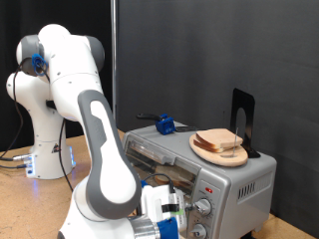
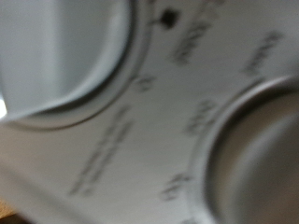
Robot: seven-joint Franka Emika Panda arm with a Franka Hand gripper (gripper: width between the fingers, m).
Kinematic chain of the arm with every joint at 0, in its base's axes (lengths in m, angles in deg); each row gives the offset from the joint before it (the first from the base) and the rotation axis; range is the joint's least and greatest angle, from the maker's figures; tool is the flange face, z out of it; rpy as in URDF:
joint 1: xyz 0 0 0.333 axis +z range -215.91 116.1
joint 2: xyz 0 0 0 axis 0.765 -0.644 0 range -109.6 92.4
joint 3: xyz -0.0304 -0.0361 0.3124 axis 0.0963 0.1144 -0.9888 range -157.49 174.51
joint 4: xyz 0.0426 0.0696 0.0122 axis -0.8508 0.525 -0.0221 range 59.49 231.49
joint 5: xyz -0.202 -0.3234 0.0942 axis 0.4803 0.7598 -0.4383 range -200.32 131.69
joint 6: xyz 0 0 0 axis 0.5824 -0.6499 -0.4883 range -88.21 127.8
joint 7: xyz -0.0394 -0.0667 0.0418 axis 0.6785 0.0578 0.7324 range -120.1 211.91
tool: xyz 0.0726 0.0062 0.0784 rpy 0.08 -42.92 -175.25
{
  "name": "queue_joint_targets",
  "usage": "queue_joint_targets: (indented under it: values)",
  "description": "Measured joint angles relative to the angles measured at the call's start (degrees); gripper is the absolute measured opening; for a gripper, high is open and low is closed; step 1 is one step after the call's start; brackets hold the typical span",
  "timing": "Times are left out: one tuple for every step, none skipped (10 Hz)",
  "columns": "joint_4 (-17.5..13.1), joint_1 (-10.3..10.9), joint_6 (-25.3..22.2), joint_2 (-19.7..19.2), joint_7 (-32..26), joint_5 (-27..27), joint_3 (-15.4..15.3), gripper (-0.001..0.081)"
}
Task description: Make a piece of toast with the oven
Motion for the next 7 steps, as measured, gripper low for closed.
queue_joint_targets:
  values:
    - [2.19, -0.12, -0.52, 1.77, 1.61, 0.01, 0.04, 0.0772]
    - [4.64, -0.30, -0.62, 3.79, 2.91, 0.11, 0.21, 0.0801]
    - [7.06, -0.47, -0.60, 5.69, 3.37, 0.13, 0.53, 0.0801]
    - [9.28, -0.54, -0.44, 7.42, 3.83, 0.13, 0.89, 0.0808]
    - [11.23, -0.53, -0.21, 8.92, 4.32, 0.13, 1.27, 0.0808]
    - [12.85, -0.54, 0.02, 10.19, 4.65, 0.13, 1.54, 0.0808]
    - [14.15, -0.54, 0.05, 11.19, 5.07, 0.12, 1.73, 0.0808]
